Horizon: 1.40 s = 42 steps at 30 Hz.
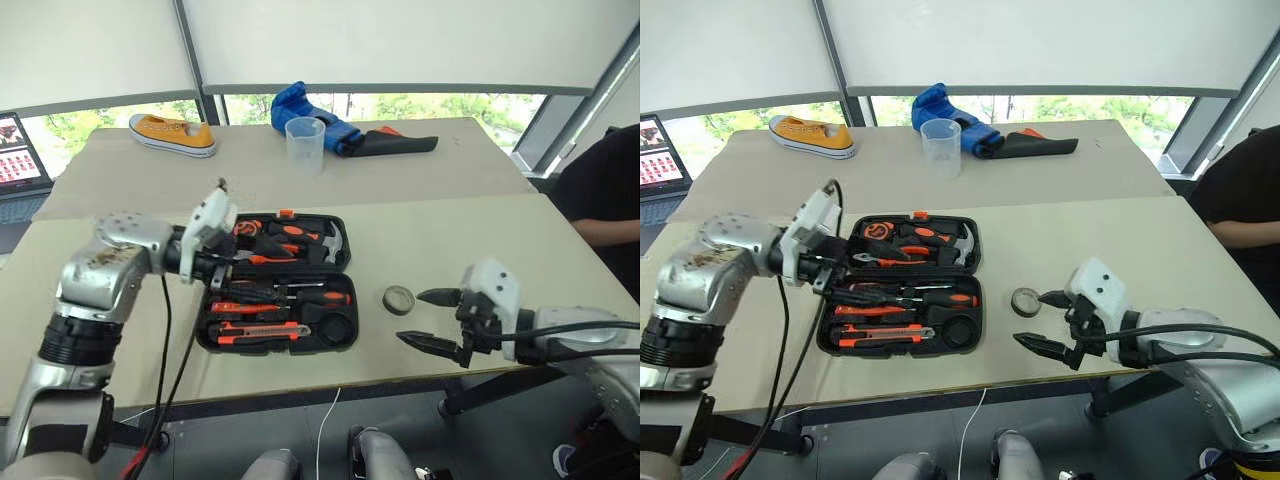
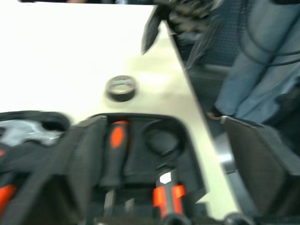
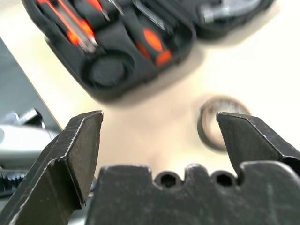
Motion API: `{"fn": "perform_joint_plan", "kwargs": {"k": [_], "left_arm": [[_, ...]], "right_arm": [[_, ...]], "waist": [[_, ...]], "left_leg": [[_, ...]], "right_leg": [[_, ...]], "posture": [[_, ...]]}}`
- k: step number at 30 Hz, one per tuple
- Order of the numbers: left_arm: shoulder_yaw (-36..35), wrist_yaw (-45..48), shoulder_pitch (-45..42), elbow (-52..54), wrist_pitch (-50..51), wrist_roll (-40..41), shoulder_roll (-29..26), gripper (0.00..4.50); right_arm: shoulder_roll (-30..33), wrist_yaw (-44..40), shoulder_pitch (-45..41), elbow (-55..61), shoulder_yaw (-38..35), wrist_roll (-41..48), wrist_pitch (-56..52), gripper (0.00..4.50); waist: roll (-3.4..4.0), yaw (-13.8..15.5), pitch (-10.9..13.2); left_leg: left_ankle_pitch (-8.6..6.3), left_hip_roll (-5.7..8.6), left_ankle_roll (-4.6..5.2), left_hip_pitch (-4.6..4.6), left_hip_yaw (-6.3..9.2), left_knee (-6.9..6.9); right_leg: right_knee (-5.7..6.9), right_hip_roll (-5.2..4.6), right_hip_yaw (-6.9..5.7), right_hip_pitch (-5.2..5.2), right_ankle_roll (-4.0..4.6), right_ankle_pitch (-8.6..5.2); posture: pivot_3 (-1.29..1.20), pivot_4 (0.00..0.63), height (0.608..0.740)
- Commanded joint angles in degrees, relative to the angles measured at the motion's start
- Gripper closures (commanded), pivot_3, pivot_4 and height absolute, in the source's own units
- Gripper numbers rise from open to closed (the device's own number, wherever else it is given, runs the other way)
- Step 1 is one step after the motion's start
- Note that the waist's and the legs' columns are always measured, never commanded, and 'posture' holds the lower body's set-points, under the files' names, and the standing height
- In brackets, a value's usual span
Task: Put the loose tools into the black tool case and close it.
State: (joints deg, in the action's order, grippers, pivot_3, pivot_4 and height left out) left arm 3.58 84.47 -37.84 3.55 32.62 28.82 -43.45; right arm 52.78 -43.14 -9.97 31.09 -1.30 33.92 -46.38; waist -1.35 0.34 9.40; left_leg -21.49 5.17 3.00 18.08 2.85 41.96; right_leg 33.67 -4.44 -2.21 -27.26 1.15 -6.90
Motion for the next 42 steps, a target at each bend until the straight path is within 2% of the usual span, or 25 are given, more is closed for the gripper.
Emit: {"fn": "perform_joint_plan", "kwargs": {"k": [1,7,8,10,13,14,20,25,29,36,42], "left_arm": [[0.68,-0.51,1.90,2.26,-5.07,-1.26,0.48,0.11],[1.82,-1.11,4.50,2.56,-8.53,-3.40,-0.69,0.11],[1.89,-1.17,4.84,2.60,-8.96,-3.63,-0.79,0.00],[1.95,-1.43,5.17,2.59,-9.52,-3.91,-0.83,0.00],[1.84,-1.90,5.29,2.46,-9.96,-4.06,-0.56,0.00],[1.91,-1.97,5.25,2.41,-10.05,-4.12,-0.51,0.00],[2.65,-1.51,5.24,2.51,-10.52,-4.47,-0.80,0.00],[4.89,2.11,8.51,3.43,-14.82,-7.11,-3.96,0.00],[4.51,2.23,8.96,3.86,-15.16,-6.95,-4.84,0.00],[3.25,0.80,8.54,4.27,-14.20,-6.66,-6.04,0.00],[2.51,-0.48,8.96,5.28,-13.05,-6.36,-6.87,0.00]], "right_arm": [[-2.21,0.16,-5.65,-5.77,5.21,-5.51,2.66,0.00],[-4.83,-1.26,-9.59,-13.35,10.92,-11.86,6.13,0.00],[-5.20,-1.55,-9.89,-14.46,11.66,-12.84,6.87,0.50],[-5.97,-1.93,-10.62,-16.42,12.79,-14.61,8.45,0.90],[-7.69,-2.23,-12.21,-19.66,14.18,-17.18,10.79,2.13],[-8.24,-2.50,-12.55,-20.56,14.46,-17.68,11.27,2.35],[-9.10,-4.93,-12.94,-21.27,13.57,-18.68,12.90,4.35],[-10.46,-9.54,-15.23,-11.89,9.31,-8.94,6.66,4.43],[-13.38,-10.17,-18.84,-6.04,11.17,-3.32,0.33,4.43],[-15.86,-10.61,-22.40,-7.80,20.15,-6.80,-0.77,4.43],[-17.17,-11.47,-22.50,-10.54,23.24,-9.01,0.09,4.43]], "waist": [[0.00,-0.19,0.00],[0.01,-0.01,0.00],[0.01,0.04,0.00],[0.01,0.15,0.00],[0.01,0.15,0.00],[0.01,0.13,0.00],[0.01,0.14,0.00],[0.06,-0.16,0.02],[0.07,-0.57,0.03],[0.07,-0.30,0.03],[0.07,-0.51,0.03]], "left_leg": [[0.03,-0.02,-0.04,-0.02,0.00,0.00],[0.06,-0.03,-0.09,-0.02,0.07,-0.01],[0.06,-0.02,-0.09,-0.01,0.06,-0.01],[0.06,-0.01,-0.08,0.01,0.08,-0.02],[0.05,0.02,-0.07,0.05,0.10,-0.04],[0.05,0.02,-0.07,0.05,0.10,-0.05],[0.05,0.02,-0.07,0.05,0.12,-0.06],[0.05,0.01,-0.08,0.06,0.12,-0.09],[0.05,-0.03,-0.08,0.07,0.13,-0.12],[0.04,0.03,-0.03,0.10,0.18,-0.11],[0.03,0.05,-0.03,0.17,0.14,-0.13]], "right_leg": [[-0.01,0.00,0.02,0.04,0.00,0.00],[0.03,0.01,-0.01,0.04,0.06,0.02],[0.03,0.01,0.00,0.03,0.06,0.03],[0.01,0.01,-0.03,0.02,0.06,0.03],[-0.05,0.02,-0.09,0.00,0.06,0.03],[-0.06,0.02,-0.10,0.00,0.06,0.03],[-0.06,0.02,-0.09,0.00,0.07,0.03],[-0.06,0.02,-0.08,-0.04,0.07,0.03],[-0.06,0.03,-0.09,-0.07,0.10,0.04],[-0.04,0.04,-0.15,-0.07,0.10,0.03],[0.02,0.04,-0.31,-0.19,0.10,0.04]], "posture": [[0.00,0.150,0.724],[0.00,0.150,0.724],[0.00,0.150,0.724],[0.00,0.150,0.724],[0.00,0.150,0.724],[0.00,0.150,0.724],[0.00,0.150,0.724],[0.00,0.150,0.724],[0.00,0.150,0.724],[0.00,0.150,0.724],[0.00,0.150,0.724]]}}
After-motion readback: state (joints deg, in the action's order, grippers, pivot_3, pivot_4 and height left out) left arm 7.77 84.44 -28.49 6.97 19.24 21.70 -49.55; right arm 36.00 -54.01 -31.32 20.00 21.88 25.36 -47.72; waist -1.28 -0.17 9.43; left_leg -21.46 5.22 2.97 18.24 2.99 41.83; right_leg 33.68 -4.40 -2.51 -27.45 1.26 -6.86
